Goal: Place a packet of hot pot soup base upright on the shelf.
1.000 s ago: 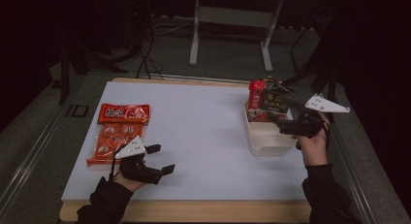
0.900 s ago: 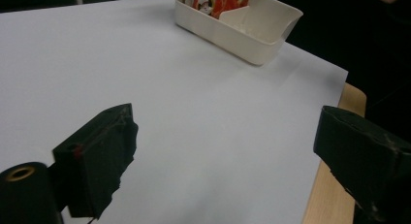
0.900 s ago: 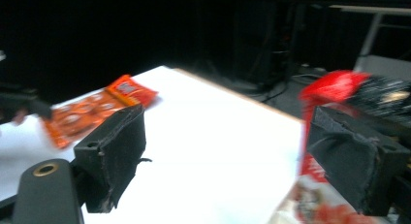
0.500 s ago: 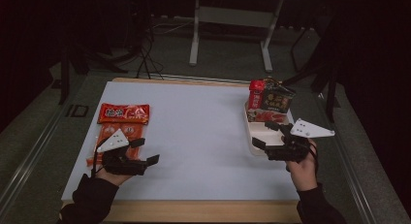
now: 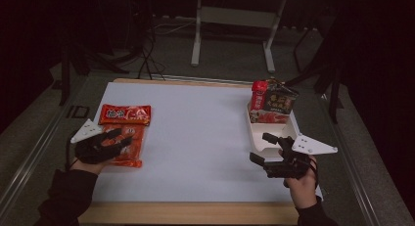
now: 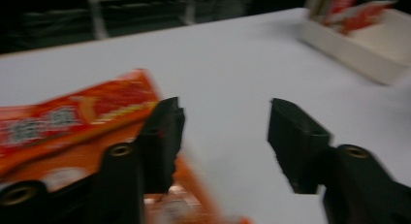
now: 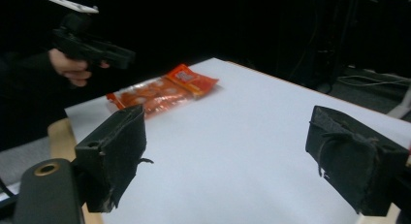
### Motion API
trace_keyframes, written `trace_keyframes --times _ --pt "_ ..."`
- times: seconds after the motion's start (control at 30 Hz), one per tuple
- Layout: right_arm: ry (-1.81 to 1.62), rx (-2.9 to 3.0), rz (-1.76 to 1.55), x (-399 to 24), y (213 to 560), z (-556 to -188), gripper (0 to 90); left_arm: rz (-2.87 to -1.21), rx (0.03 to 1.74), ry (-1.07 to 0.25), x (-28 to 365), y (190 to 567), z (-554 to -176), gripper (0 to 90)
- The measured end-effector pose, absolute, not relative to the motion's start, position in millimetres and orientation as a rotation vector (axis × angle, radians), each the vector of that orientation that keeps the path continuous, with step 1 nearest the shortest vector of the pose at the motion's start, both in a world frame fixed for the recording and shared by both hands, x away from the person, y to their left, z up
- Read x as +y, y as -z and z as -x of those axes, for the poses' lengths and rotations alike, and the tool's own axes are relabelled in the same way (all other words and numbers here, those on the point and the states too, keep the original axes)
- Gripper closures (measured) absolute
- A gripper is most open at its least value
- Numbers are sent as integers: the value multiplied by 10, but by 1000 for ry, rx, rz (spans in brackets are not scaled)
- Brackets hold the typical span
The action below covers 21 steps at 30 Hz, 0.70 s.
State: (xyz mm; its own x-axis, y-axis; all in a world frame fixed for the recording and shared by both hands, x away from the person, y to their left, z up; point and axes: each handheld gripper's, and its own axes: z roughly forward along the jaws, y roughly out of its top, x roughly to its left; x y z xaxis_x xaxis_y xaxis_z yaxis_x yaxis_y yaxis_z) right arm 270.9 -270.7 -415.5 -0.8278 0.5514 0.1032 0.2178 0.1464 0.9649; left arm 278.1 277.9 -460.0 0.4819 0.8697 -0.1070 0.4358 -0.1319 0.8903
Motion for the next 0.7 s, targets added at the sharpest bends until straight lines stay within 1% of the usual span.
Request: trace_keyframes --times 0.07,0.1,0.13,0.23,0.3,0.37,0.5,0.53,0.7 --pt "-1763 2149 -760 -2686 4177 -2678 145 -1749 1156 -580 2888 4594 -2831 595" --pt "-1765 2153 -758 -2671 4192 -2665 146 -1753 1170 -595 2939 4597 -2854 669" --pt "-1758 2160 -751 -2654 4205 -2659 147 -1758 1187 -615 2985 4603 -2875 722" --pt "-1756 2171 -734 -2626 4236 -2658 148 -1740 1243 -631 3113 4653 -2934 828" --pt "-1762 2172 -729 -2622 4249 -2666 148 -1743 1264 -628 3163 4707 -2971 880" --pt "-1753 2173 -726 -2621 4255 -2670 148 -1743 1296 -611 3208 4772 -3015 886" --pt "-1761 2176 -723 -2629 4258 -2673 147 -1736 1347 -622 3269 4880 -3082 900" --pt "-1759 2175 -717 -2631 4256 -2672 147 -1767 1379 -656 3291 4955 -3131 900" --pt "-1752 2176 -717 -2643 4256 -2672 147 -1819 1434 -668 3333 5086 -3239 900"
